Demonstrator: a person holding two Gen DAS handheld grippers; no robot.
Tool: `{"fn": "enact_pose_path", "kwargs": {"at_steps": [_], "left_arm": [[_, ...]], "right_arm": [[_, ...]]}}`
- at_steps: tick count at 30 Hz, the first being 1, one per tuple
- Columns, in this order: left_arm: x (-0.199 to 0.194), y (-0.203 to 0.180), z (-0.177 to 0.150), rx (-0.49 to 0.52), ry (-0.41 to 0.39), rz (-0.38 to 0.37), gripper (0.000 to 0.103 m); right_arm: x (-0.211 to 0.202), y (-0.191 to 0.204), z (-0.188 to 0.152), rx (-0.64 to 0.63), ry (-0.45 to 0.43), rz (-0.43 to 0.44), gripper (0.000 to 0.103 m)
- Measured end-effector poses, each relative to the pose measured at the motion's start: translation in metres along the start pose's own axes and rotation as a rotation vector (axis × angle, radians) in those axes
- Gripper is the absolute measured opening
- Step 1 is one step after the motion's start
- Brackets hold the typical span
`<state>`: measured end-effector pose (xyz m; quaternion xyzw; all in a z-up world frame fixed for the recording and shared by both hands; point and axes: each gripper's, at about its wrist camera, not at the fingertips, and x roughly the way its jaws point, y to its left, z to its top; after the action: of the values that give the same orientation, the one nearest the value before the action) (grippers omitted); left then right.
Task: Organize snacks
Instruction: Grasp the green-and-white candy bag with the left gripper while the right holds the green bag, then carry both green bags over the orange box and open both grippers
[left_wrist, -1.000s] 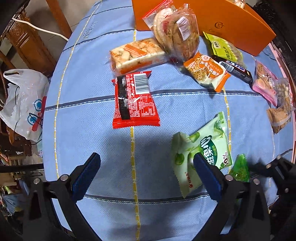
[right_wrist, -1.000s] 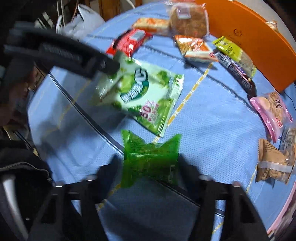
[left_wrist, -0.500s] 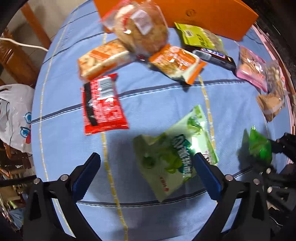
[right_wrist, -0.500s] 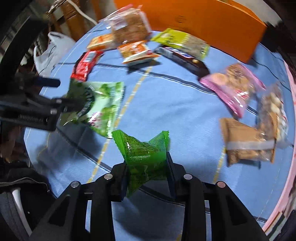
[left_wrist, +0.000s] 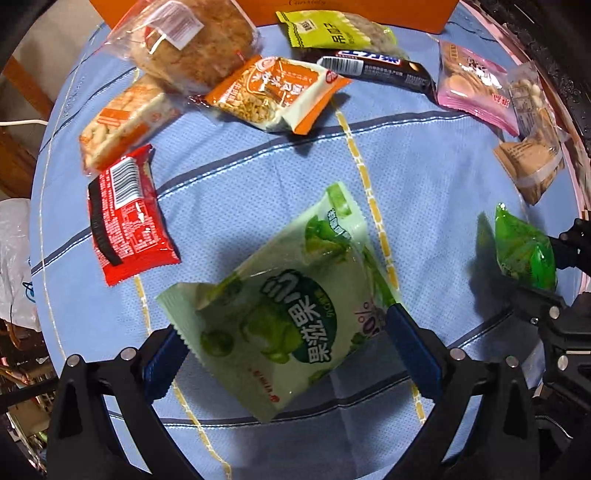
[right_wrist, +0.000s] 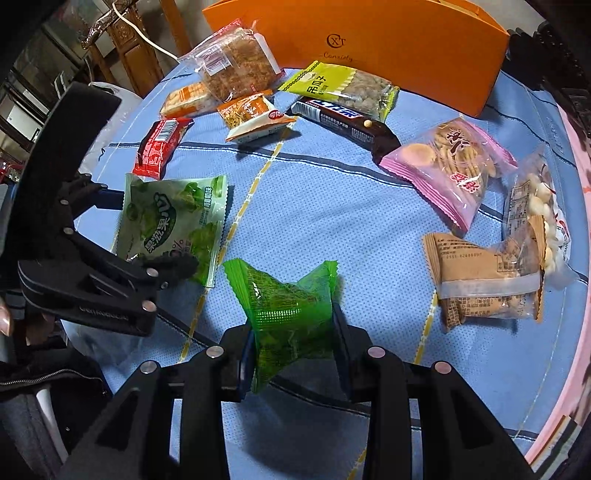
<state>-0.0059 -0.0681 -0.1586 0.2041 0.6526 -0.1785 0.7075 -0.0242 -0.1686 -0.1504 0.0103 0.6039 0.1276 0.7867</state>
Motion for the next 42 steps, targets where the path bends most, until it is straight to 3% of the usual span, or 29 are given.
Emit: {"fn": "enact_pose_path", "kwargs": {"at_steps": [8,12,13,17,18,19,22,33,42], "left_arm": [[0.007,-0.008,0.007,0.022,-0.036,0.015,0.098],[-0.009,0.002,0.011,-0.019,-0.114,-0.013,0.071],[-0.011,0.003,0.011,-0.021,-0.122,-0.025,0.069],[-0.016,0.011,0.013,-0.049,-0.133,-0.089,0.044],[-0.021,0.013,0.012,-0.058,-0.139,-0.106,0.020],[-0.027,0.017,0.012,-0.077,-0.149,-0.114,0.003],[-0.037,0.029,0.010,-0.123,-0.150,-0.214,0.004],[-0.059,0.044,0.003,-0.128,-0.204,-0.231,0.004],[-0.118,0.062,0.022,-0.135,-0.354,-0.261,0.004]], "right_arm": [[-0.001,0.001,0.002,0.010,-0.006,-0.005,0.036],[-0.001,-0.001,0.000,0.019,-0.004,-0.003,0.037],[0.000,-0.001,0.000,0.020,-0.002,-0.002,0.037],[-0.001,0.000,0.002,0.022,-0.008,0.003,0.038],[-0.001,0.000,0.002,0.023,-0.009,0.004,0.038],[-0.003,0.000,0.003,0.026,-0.013,0.004,0.038],[-0.007,-0.003,0.004,0.037,-0.019,0.010,0.038],[-0.008,-0.004,0.008,0.048,-0.021,0.025,0.040],[-0.044,-0.006,0.037,0.027,-0.125,0.025,0.039]]}}
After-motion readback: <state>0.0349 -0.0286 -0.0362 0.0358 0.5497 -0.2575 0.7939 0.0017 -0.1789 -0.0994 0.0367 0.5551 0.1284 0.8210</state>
